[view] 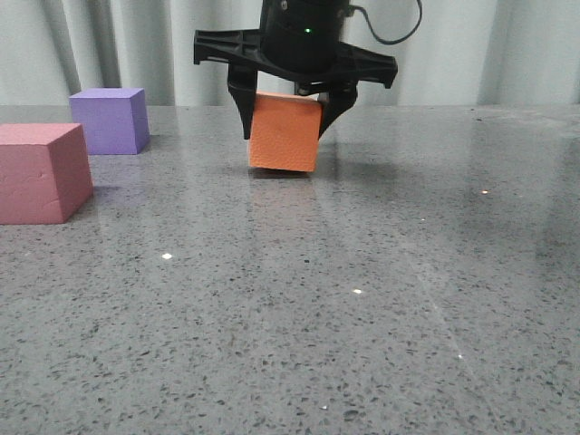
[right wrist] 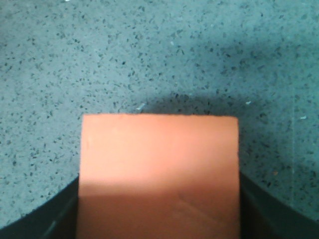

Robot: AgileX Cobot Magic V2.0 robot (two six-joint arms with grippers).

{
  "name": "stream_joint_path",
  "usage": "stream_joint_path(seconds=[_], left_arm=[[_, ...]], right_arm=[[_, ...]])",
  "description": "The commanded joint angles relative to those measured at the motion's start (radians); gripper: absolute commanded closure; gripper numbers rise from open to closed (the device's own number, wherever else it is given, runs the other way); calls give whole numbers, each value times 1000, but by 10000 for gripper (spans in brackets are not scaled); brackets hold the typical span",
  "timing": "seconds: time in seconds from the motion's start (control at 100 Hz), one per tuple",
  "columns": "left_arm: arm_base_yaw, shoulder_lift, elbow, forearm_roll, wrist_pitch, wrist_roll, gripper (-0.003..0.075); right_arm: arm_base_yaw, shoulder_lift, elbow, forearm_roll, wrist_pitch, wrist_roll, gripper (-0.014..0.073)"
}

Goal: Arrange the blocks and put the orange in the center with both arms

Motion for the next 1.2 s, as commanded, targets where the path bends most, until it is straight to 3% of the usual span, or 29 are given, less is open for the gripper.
stream_joint_path(seconds=[0.0, 0.12, 0.33, 0.4, 0.74, 1.08, 1.19], left_arm=[[2, -33, 54, -9, -69, 2, 739], [2, -33, 54, -9, -69, 2, 739], [2, -33, 54, -9, -69, 2, 739], [2, -33, 54, -9, -69, 2, 739], [2, -33, 54, -9, -69, 2, 739], [2, -33, 54, -9, -69, 2, 739], [2, -33, 54, -9, -69, 2, 739]], right_arm=[[0, -46, -35, -1, -30, 5, 386], [0, -44, -35, 37, -28, 4, 324], [0, -44, -35, 50, -15, 3, 23], [0, -44, -35, 50, -7, 3, -36], [0, -135, -40, 53, -14, -119, -42], [-17, -376, -12, -173, -15, -253, -42], [-63, -466, 64, -187, -12, -289, -42]])
